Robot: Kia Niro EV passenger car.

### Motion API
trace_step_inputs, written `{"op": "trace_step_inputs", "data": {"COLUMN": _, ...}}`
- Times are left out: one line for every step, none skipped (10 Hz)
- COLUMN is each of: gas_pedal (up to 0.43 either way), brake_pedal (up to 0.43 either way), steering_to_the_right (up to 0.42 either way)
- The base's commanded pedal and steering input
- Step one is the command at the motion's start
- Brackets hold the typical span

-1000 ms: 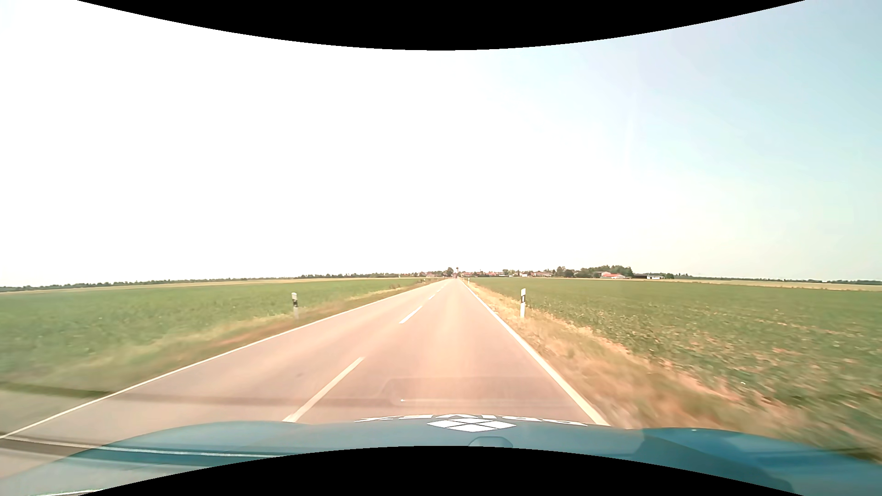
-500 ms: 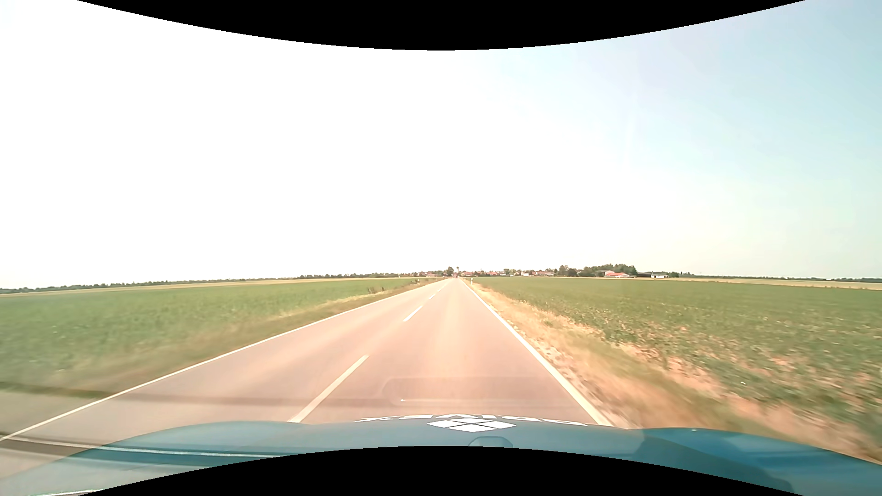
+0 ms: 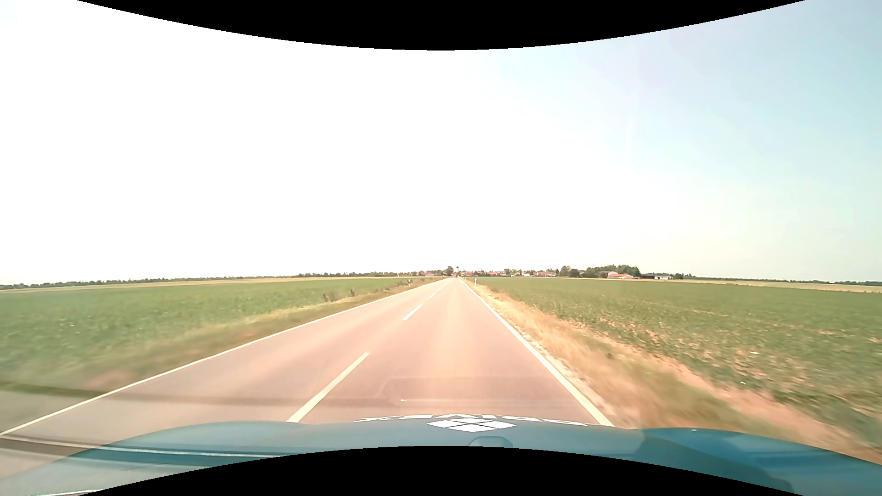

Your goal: Follow the waypoints while adhering to traffic rules and regulations

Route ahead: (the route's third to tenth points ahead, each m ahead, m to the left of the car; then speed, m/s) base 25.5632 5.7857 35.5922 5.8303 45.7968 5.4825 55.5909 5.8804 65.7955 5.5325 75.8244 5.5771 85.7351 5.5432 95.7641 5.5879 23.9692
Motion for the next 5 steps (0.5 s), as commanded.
{"op": "trace_step_inputs", "data": {"gas_pedal": 0.248, "brake_pedal": 0.0, "steering_to_the_right": -0.001}}
{"op": "trace_step_inputs", "data": {"gas_pedal": 0.248, "brake_pedal": 0.0, "steering_to_the_right": 0.0}}
{"op": "trace_step_inputs", "data": {"gas_pedal": 0.248, "brake_pedal": 0.0, "steering_to_the_right": 0.0}}
{"op": "trace_step_inputs", "data": {"gas_pedal": 0.248, "brake_pedal": 0.0, "steering_to_the_right": 0.0}}
{"op": "trace_step_inputs", "data": {"gas_pedal": 0.248, "brake_pedal": 0.0, "steering_to_the_right": 0.0}}
